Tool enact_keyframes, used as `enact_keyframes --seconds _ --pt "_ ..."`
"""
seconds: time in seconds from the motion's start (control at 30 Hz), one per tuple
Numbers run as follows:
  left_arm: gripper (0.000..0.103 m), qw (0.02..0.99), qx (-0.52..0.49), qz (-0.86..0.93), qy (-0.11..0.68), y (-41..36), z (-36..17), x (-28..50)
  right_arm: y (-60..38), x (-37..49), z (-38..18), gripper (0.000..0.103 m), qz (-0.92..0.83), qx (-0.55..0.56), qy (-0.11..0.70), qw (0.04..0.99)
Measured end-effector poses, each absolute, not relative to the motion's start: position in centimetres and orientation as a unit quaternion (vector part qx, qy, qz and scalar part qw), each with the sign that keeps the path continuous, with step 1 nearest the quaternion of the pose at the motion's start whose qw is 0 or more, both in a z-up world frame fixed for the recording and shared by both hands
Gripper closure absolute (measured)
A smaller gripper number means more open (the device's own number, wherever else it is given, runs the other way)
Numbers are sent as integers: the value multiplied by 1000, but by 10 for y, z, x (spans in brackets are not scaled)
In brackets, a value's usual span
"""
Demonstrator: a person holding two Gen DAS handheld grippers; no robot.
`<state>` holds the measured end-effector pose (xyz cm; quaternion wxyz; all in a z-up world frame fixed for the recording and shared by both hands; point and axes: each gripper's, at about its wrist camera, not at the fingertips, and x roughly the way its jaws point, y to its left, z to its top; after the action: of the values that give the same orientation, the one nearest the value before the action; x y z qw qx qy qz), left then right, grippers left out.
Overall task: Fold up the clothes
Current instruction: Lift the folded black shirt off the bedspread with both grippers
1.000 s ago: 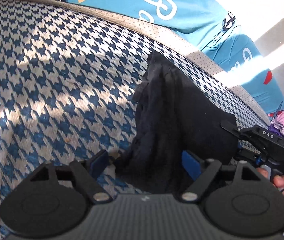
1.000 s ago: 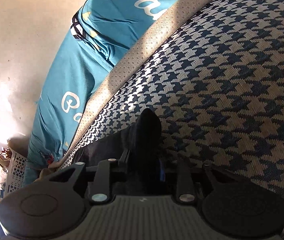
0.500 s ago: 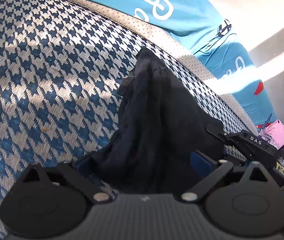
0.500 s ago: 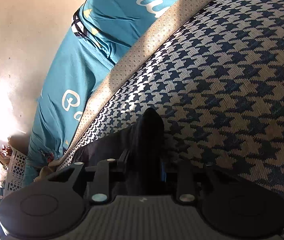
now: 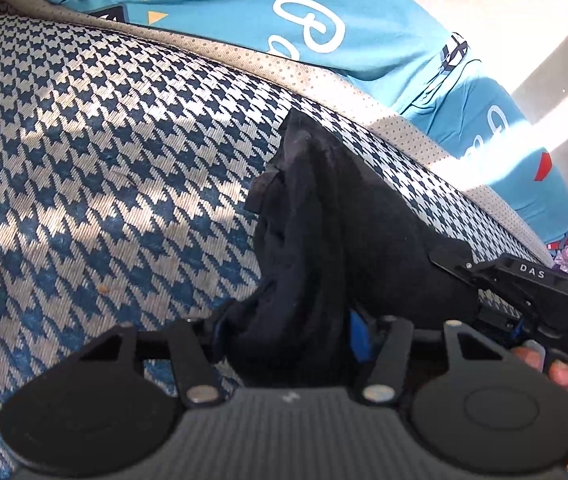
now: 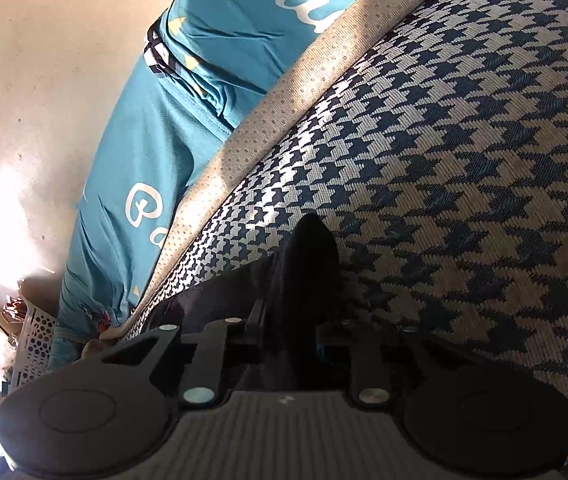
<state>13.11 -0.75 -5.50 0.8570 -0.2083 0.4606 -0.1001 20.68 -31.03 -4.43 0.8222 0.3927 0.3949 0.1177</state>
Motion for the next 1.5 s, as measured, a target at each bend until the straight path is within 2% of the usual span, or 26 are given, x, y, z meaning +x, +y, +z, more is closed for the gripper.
enact_keyframes --seconds 0.13,0.23,0.6,0.93,1.07,1.17,1.33,1.5 --pt "65 869 -177 -91 453 -16 -49 129 -297 200 -29 85 100 346 383 851" --pt "68 882 -143 -86 441 -23 -41 124 -281 189 -6 86 89 287 357 884" --pt "71 919 -49 -52 388 -27 -14 89 -222 132 45 87 70 139 287 945" --pt "71 914 -31 -25 405 -10 -18 41 -205 72 30 87 60 146 332 930" --pt "71 910 -25 -28 414 -7 -26 37 -217 68 8 86 60 191 370 907" --pt "67 907 -45 -36 418 0 -26 39 -234 72 0 83 69 237 381 891" --pt "57 890 -111 -47 440 22 -30 44 -269 77 -13 72 61 317 394 861" --pt "43 870 -161 -60 462 35 -39 47 -285 83 -29 71 65 384 406 827"
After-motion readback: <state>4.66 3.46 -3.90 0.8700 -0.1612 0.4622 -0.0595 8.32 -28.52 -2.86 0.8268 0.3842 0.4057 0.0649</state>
